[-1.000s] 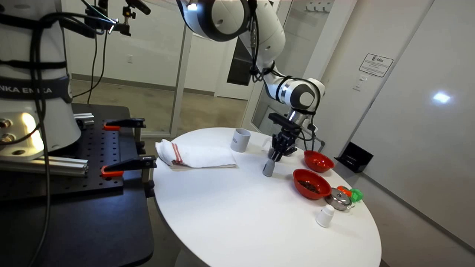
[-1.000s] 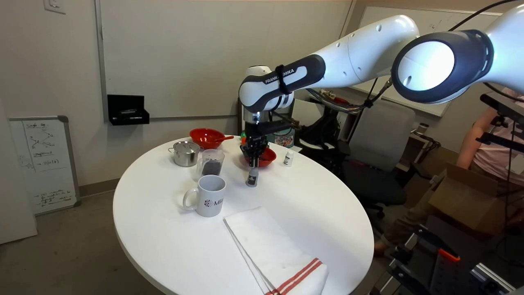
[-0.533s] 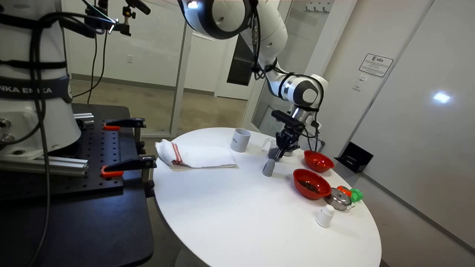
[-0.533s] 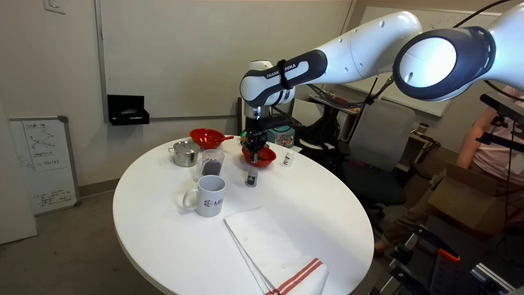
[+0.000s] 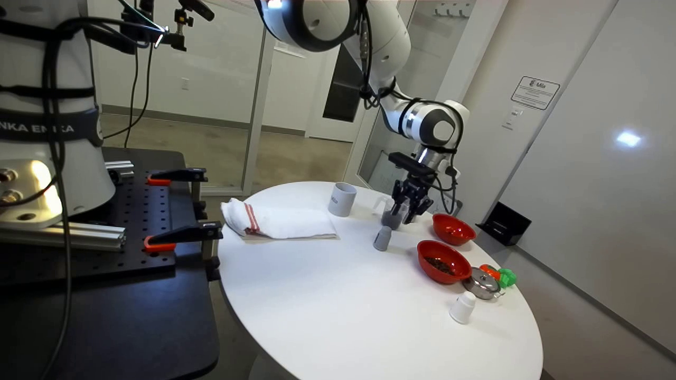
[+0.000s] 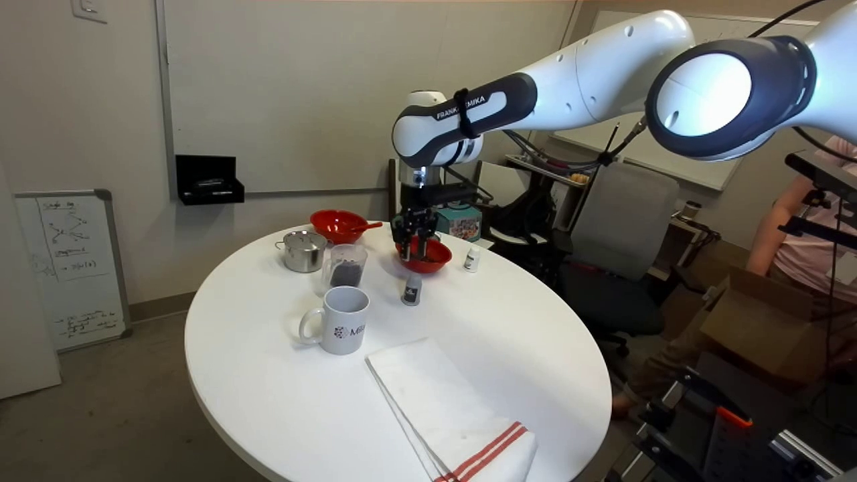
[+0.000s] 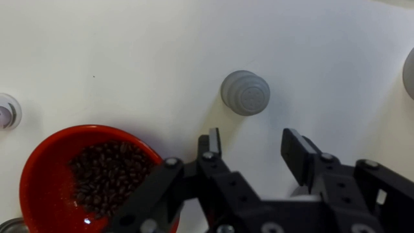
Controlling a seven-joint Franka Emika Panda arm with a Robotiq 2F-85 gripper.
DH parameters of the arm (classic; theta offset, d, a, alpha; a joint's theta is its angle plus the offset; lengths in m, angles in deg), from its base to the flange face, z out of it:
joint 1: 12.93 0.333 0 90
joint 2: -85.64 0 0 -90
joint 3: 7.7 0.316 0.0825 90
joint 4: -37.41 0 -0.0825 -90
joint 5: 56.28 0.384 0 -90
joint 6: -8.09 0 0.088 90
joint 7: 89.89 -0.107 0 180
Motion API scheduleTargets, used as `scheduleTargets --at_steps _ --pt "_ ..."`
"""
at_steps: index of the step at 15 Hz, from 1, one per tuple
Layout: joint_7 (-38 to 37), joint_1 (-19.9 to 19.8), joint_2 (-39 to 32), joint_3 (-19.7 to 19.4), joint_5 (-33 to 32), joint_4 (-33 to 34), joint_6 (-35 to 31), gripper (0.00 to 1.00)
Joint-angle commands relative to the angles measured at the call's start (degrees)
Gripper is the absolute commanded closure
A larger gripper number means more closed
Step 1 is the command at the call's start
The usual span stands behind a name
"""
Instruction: Pick up the grey salt cellar then set it down again
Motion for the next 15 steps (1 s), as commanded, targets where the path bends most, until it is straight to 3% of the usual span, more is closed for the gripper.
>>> scheduleTargets --at_steps 1,5,9,10,15 --pt "-0.1 0.0 -0.4 -0.1 0.0 0.1 0.3 0.19" --pt "-0.5 -0.4 -1.9 -0.1 0.3 -0.5 0.8 0.01" --pt "-0.8 -0.6 -3.0 0.0 0.3 -1.4 0.3 0.0" --pt "-0.8 -0.5 -3.2 0.0 0.3 -1.6 0.2 0.19" --pt "-0.5 -0.1 -2.9 0.2 0.2 -2.3 -1.2 0.55"
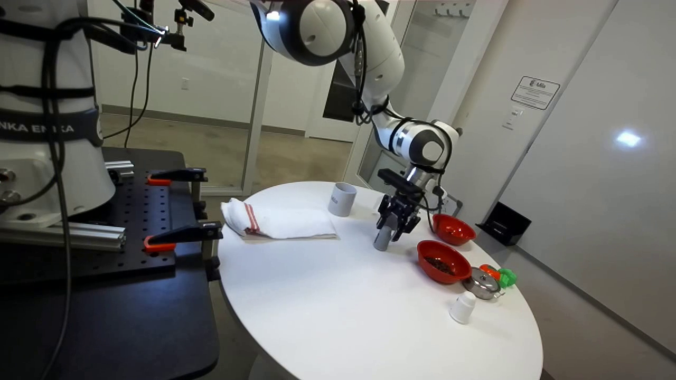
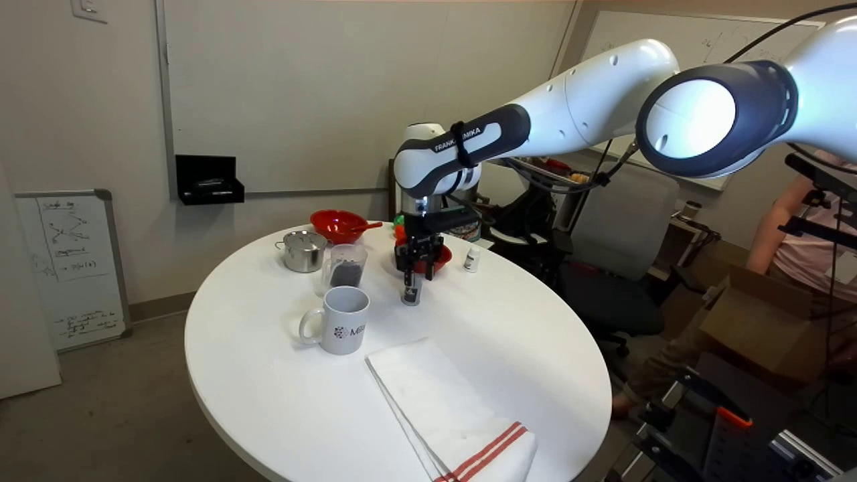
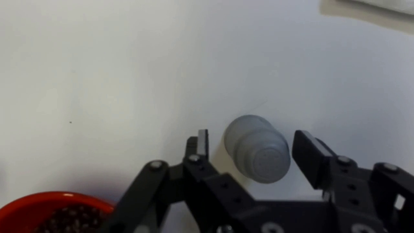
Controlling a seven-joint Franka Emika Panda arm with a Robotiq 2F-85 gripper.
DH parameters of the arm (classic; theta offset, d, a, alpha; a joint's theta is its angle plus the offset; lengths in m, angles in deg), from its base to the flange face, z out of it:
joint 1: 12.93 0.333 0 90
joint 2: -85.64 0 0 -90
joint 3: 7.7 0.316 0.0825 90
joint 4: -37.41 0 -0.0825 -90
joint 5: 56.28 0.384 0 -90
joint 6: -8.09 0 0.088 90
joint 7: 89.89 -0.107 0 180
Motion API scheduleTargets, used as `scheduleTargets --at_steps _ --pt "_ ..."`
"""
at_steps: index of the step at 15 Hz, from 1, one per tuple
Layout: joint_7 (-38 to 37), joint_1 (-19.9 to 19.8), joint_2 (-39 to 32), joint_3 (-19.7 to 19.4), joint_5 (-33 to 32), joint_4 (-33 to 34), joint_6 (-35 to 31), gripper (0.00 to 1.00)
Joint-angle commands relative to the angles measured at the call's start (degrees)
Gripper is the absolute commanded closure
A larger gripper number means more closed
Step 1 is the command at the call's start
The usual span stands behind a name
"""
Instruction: Pick up the grey salt cellar then set it down again
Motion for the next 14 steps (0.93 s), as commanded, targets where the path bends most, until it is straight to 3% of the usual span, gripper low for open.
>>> scheduleTargets --at_steps 1,4,14 --pt "-0.2 0.4 0.9 0.3 0.1 -1.3 -1.3 0.62" --pt "-0.2 0.7 1.6 0.4 0.2 -1.6 -1.9 0.84" --pt "1.2 0.7 9.6 1.2 0.0 -3.6 0.7 0.9"
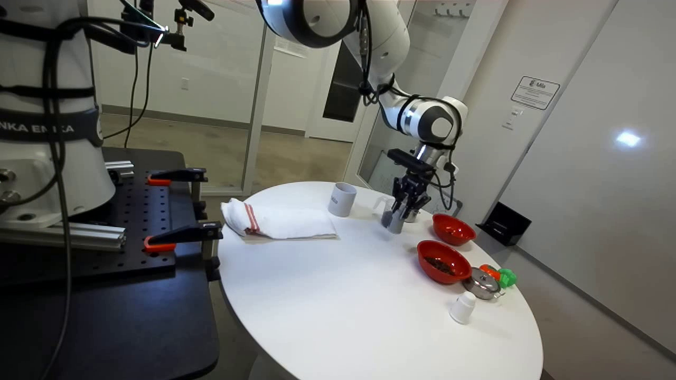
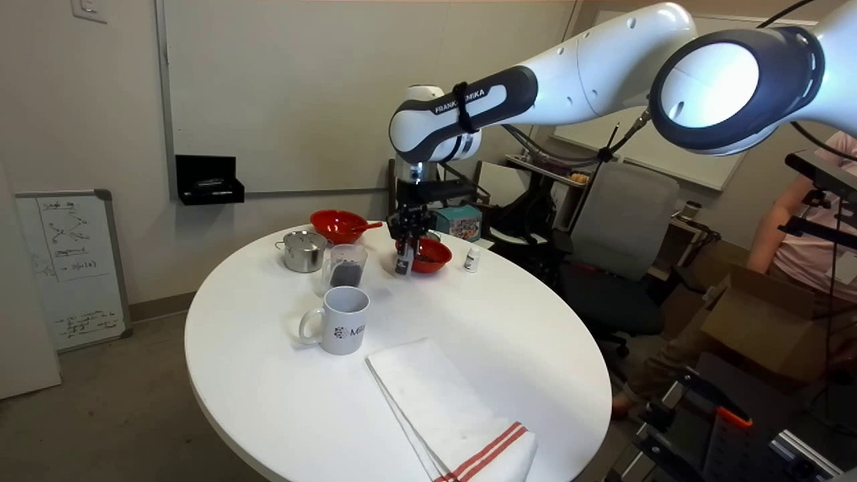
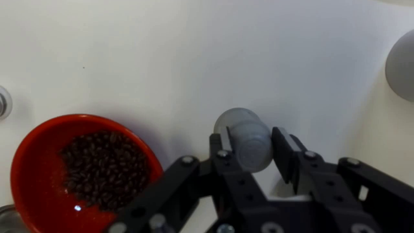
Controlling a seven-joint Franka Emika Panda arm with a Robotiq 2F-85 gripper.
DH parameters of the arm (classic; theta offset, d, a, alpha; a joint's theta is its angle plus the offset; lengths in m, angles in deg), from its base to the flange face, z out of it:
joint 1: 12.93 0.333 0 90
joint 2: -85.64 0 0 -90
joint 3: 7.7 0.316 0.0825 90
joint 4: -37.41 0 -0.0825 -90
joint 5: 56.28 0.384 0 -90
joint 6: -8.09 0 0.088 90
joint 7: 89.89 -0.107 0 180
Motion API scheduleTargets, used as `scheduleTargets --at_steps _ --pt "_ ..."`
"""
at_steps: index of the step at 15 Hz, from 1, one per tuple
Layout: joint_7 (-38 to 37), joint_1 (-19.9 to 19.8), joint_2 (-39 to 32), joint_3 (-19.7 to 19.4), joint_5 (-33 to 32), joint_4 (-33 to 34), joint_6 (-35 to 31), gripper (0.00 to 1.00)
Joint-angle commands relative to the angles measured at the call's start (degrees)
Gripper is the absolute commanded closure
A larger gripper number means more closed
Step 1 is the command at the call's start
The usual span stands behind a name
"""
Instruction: Pick up the grey salt cellar then set it down again
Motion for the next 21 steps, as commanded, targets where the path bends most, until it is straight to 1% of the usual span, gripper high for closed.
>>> scheduleTargets --at_steps 1,2,4,6,7,8,9,12,13,14,15,17,21 --pt "1.5 -0.2 5.7 0.6 0.2 -4.0 2.4 0.9" --pt "1.5 -0.1 6.6 0.5 0.1 -4.3 3.7 0.9" --pt "1.1 0.2 8.2 -0.1 -0.4 -4.5 9.0 0.9" --pt "-0.8 0.7 8.7 -1.0 -1.0 -4.1 13.3 0.9" --pt "-3.4 1.5 9.0 -2.3 -2.1 -4.1 14.2 0.9" --pt "-2.3 1.4 9.7 -1.9 -2.2 -4.6 13.8 0.9" --pt "-1.0 0.4 7.2 -1.1 -1.1 -1.8 12.8 0.65" --pt "-1.1 0.7 7.8 -1.4 -1.4 -2.3 12.9 0.65" --pt "-1.1 0.8 7.8 -1.4 -1.4 -2.4 12.9 0.9" --pt "-6.6 1.8 7.4 -3.0 -1.7 -1.5 14.4 0.9" --pt "-10.6 2.1 7.0 -3.6 -1.3 -0.9 14.3 0.9" --pt "-16.2 1.9 6.3 -4.0 -0.4 -0.1 14.8 0.9" --pt "-27.8 1.5 4.9 -4.9 -0.1 0.6 13.8 0.9"
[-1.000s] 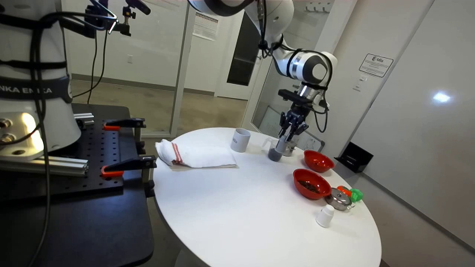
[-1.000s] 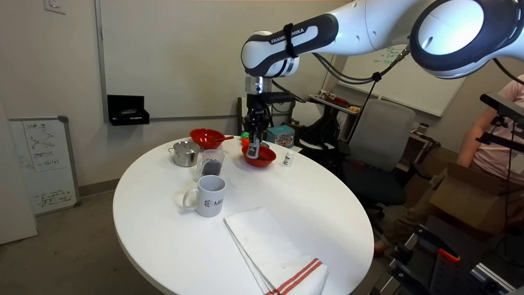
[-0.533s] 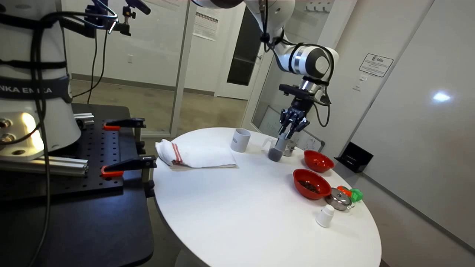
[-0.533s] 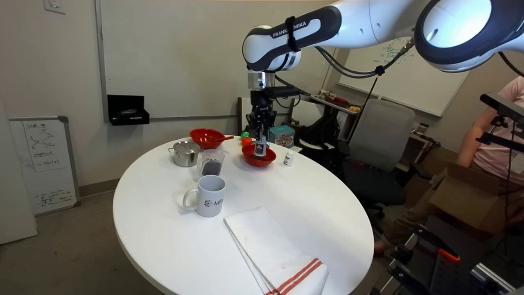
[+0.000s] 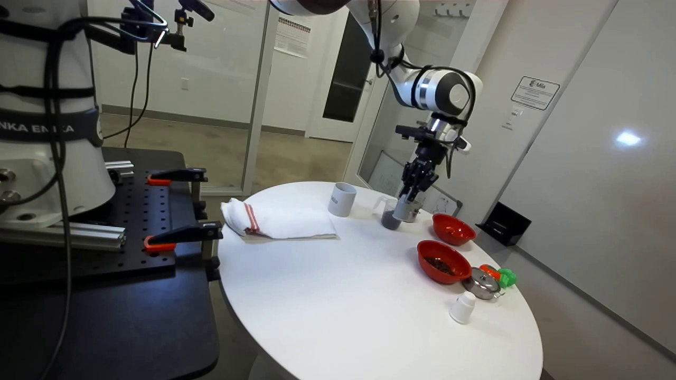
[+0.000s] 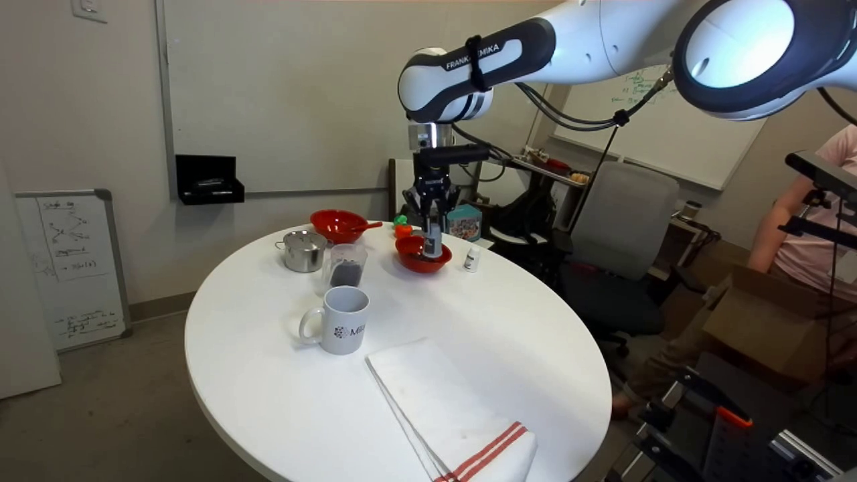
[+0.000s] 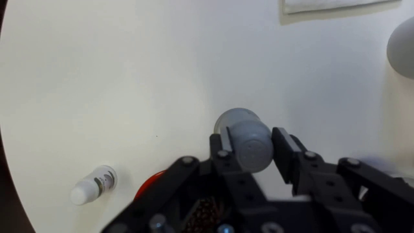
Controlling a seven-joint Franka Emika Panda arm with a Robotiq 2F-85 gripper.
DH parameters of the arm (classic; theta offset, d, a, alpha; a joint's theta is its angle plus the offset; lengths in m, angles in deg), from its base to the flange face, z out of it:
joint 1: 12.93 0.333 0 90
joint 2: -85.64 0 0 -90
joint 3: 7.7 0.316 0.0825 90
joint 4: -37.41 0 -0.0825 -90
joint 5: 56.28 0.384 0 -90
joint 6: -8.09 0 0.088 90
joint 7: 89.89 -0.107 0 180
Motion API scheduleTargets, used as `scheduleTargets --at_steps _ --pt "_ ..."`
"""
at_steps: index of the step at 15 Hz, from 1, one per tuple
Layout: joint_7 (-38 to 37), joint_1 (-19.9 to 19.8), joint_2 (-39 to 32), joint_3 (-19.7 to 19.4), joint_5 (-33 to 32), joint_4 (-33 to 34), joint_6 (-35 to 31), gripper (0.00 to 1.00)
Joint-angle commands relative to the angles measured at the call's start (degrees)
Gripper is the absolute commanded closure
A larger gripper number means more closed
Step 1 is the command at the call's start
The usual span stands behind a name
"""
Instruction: Pick up the grey salt cellar then set it down again
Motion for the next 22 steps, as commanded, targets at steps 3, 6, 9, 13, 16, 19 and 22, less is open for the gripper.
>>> scheduleTargets --at_steps 3,6,9,13,16,19,22 --pt "-14.4 -0.3 -3.2 -2.2 4.0 3.9 3.8 0.9" --pt "-13.4 -3.4 -2.4 2.2 10.3 3.6 6.2 0.9" --pt "-17.7 -4.3 -2.3 3.1 14.5 4.9 8.8 0.9" --pt "-30.4 -3.4 -2.0 0.3 14.3 4.6 5.7 0.9" --pt "-38.1 -3.7 -0.8 -1.2 14.2 3.3 3.5 0.9" --pt "-46.1 -3.1 -0.6 -3.2 13.7 3.0 0.3 0.9" --pt "-54.3 -1.5 -0.8 -5.2 12.7 3.4 -3.9 0.9"
